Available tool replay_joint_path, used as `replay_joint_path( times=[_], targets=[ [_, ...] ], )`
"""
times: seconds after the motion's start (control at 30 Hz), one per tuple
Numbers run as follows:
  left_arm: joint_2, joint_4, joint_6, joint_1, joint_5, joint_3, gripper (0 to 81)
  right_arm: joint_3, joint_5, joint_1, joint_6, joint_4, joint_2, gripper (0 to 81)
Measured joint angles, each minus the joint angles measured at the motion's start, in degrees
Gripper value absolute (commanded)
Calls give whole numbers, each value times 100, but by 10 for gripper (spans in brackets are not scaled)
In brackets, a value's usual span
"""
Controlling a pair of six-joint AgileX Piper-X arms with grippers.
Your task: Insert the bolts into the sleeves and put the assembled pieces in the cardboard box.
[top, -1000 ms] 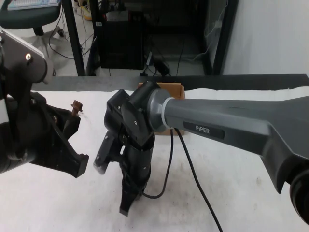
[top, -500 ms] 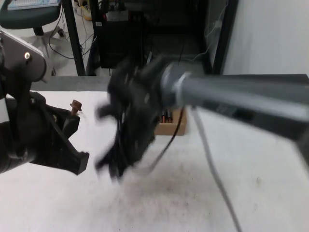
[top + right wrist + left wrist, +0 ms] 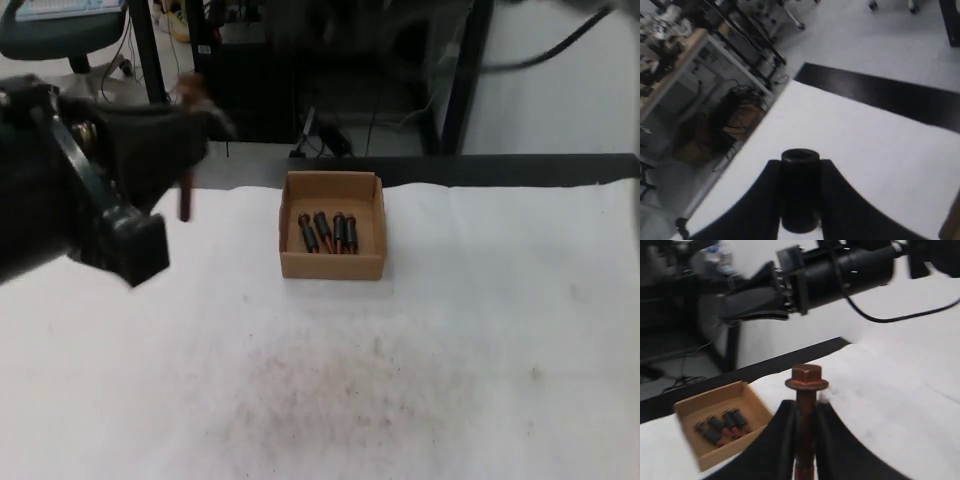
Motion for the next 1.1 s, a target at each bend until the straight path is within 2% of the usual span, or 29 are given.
replay_joint_path(
  times=[0.17, 0.2, 0.27, 0.37, 0.53, 0.63, 0.8, 0.9, 1.1],
  targets=[
    [150, -253, 1, 0, 935, 54, 3, 0, -973, -334, 57, -617, -465, 8],
    [201, -310, -7, 0, 1241, 82, 3, 0, -1356, -366, 43, -839, -552, 8],
    [355, -397, -4, 0, 1762, 150, 3, 0, -1682, -387, -184, -1031, -705, 8],
    [646, -535, -18, 0, 2190, 189, 3, 48, -2020, -348, -733, -1176, -956, 8],
    [1069, -1262, -112, 0, 2230, 200, 3, 679, -2068, -197, -1181, -1244, -1652, 8],
    [1205, -1943, -261, 15, 2138, 200, 3, 1288, -1644, -146, -1371, -1291, -2158, 8],
    [1256, -2945, -659, 76, 1440, 200, 3, 2212, -1002, 8, -1232, -2085, -2681, 8],
    [1256, -3294, -837, 87, 859, 200, 3, 2491, -930, 116, -966, -2412, -2775, 8],
    [1256, -4086, -1284, 117, 483, 200, 3, 2867, -882, 437, -858, -2526, -2798, 8]
  ],
)
